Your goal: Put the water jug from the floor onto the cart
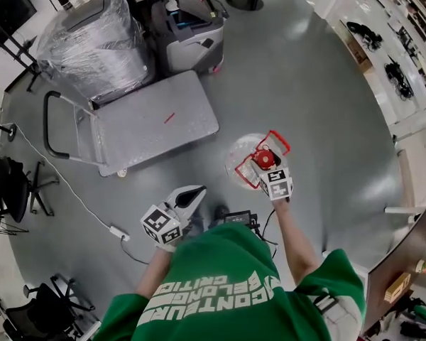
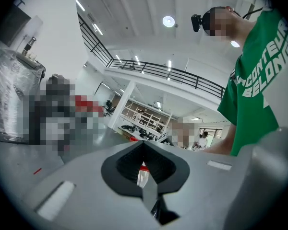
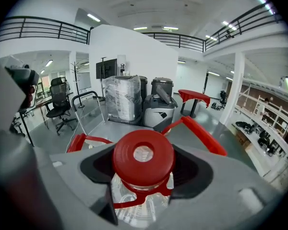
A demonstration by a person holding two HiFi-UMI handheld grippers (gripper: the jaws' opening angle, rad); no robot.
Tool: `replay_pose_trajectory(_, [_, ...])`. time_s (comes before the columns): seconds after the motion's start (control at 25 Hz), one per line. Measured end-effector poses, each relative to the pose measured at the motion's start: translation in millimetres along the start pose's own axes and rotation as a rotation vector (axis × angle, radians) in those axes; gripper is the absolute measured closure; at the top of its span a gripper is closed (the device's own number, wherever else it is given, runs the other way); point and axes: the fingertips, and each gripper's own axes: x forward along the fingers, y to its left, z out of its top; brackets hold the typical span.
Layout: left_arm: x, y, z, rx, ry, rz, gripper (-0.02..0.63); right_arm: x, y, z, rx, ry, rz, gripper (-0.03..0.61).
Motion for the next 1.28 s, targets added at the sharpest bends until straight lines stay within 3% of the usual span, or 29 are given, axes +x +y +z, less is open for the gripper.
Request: replay_pose_trajectory(1.28, [-78,122,53,-0.001,-0.106,0.047,0.604,24,38,120,-0.026,-0.059,-0.060,0.276])
